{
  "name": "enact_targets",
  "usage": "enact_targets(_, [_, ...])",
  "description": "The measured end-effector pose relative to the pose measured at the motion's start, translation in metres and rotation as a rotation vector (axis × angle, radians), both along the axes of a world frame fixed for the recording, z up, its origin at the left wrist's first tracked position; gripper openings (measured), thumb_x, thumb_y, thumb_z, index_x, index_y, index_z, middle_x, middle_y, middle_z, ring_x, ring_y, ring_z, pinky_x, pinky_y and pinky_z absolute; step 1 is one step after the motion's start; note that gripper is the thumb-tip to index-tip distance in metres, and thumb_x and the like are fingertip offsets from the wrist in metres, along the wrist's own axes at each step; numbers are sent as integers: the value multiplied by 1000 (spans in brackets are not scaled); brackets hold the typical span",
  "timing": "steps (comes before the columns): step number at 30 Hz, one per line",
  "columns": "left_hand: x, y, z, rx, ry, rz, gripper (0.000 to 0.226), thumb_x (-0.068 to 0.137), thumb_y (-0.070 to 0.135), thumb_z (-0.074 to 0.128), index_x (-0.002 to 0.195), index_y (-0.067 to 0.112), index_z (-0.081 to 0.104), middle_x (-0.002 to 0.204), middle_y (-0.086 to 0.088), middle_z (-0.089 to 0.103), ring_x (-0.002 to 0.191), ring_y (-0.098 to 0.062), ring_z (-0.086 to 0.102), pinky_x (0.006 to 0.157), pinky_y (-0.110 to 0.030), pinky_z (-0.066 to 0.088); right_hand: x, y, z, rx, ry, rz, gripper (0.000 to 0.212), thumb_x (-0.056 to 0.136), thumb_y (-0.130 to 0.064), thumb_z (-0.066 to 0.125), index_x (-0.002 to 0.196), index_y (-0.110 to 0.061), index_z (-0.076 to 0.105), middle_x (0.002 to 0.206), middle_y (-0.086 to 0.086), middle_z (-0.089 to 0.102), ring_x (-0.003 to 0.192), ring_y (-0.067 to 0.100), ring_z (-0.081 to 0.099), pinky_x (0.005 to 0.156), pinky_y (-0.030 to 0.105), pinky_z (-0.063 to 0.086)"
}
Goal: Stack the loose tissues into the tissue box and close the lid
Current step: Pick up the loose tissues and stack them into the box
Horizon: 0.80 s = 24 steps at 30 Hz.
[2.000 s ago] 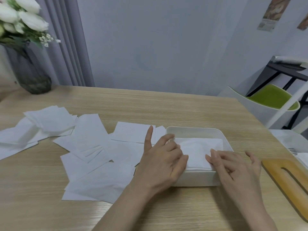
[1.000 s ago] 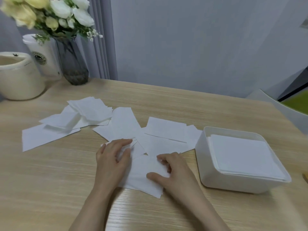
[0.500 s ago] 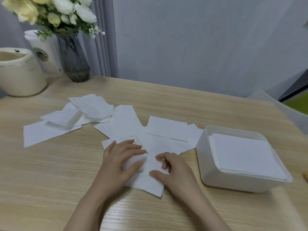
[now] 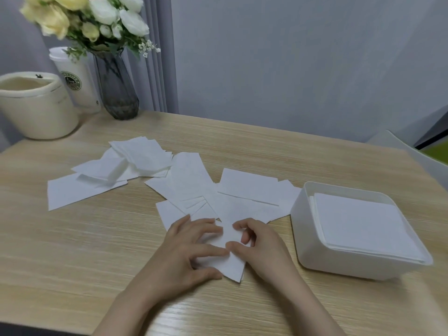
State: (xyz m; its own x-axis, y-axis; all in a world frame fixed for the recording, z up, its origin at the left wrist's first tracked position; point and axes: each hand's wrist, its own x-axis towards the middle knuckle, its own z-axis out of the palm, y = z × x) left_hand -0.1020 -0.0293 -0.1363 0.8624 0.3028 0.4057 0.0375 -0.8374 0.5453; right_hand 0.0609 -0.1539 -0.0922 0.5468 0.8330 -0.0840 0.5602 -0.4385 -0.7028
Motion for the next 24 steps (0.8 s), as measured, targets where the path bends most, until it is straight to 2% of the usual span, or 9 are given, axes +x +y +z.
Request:
enact_targets(4, [5, -2, 0, 74, -31, 0, 19, 85, 52, 64, 99, 45, 74, 132, 17, 57, 135, -3, 43, 113, -36, 20, 1, 1, 0, 3, 22, -7, 29, 80, -38, 70, 106, -36, 60, 83, -9, 57, 80, 1, 51, 65, 17, 36])
enact_targets(8, [6, 0, 0, 46, -53, 23, 15, 85, 51, 64, 91, 43, 76, 128, 19, 60, 131, -1, 46, 111, -33, 24, 3, -1, 0, 32, 64, -10, 24, 81, -34, 70, 104, -35, 62, 82, -9, 59, 76, 0, 51, 67, 19, 38])
enact_targets(11, [8, -1, 4, -42, -94, 59, 20, 87, 53, 61, 91, 39, 75, 120, 22, 66, 125, 2, 52, 109, -32, 30, 2, -3, -2, 130, 100, -20, 16, 83, -33, 71, 98, -36, 65, 86, -12, 60, 79, -1, 53, 70, 18, 39])
enact_targets(13, [8, -3, 10, -173, -116, 97, 24, 88, 57, 57, 95, 38, 70, 110, 24, 69, 112, 3, 60, 104, -33, 39, 1, -2, -1, 259, 126, -49, 5, 88, -37, 65, 91, -37, 68, 93, -17, 62, 89, 0, 54, 72, 16, 39])
enact_targets(16, [11, -8, 20, -369, -107, 162, 21, 84, 56, 57, 95, 41, 65, 89, 22, 71, 87, 0, 67, 80, -30, 53, -1, -1, 3, 385, 174, -19, 31, 93, -51, 46, 87, -35, 73, 98, -22, 64, 104, 1, 51, 79, 10, 36])
enact_targets(18, [15, -9, 25, -411, -140, 191, 20, 84, 55, 54, 92, 40, 65, 81, 18, 70, 77, -2, 66, 69, -23, 50, -1, 0, 5, 414, 198, 18, 45, 91, -63, 41, 87, -32, 74, 98, -22, 66, 107, 0, 51, 85, 10, 36])
enact_targets(20, [19, -9, 29, -440, -188, 221, 21, 84, 55, 54, 90, 38, 65, 74, 14, 68, 67, -5, 61, 62, -17, 44, 0, 1, 7, 418, 214, 38, 53, 80, -75, 42, 85, -31, 73, 98, -21, 66, 107, 1, 51, 88, 13, 37])
enact_targets(21, [21, -9, 32, -459, -208, 232, 19, 84, 53, 56, 89, 37, 64, 71, 12, 66, 63, -6, 59, 60, -15, 41, 0, 1, 9, 412, 233, 30, 50, 74, -76, 49, 83, -32, 72, 98, -21, 66, 107, 1, 52, 88, 16, 39])
enact_targets(24, [28, -8, 38, -571, -239, 252, 7, 86, 42, 59, 85, 36, 64, 63, 10, 62, 58, -6, 52, 57, -16, 37, 0, 1, 13, 387, 327, -12, 35, 61, -62, 68, 85, -36, 71, 98, -17, 66, 105, 4, 56, 89, 26, 44])
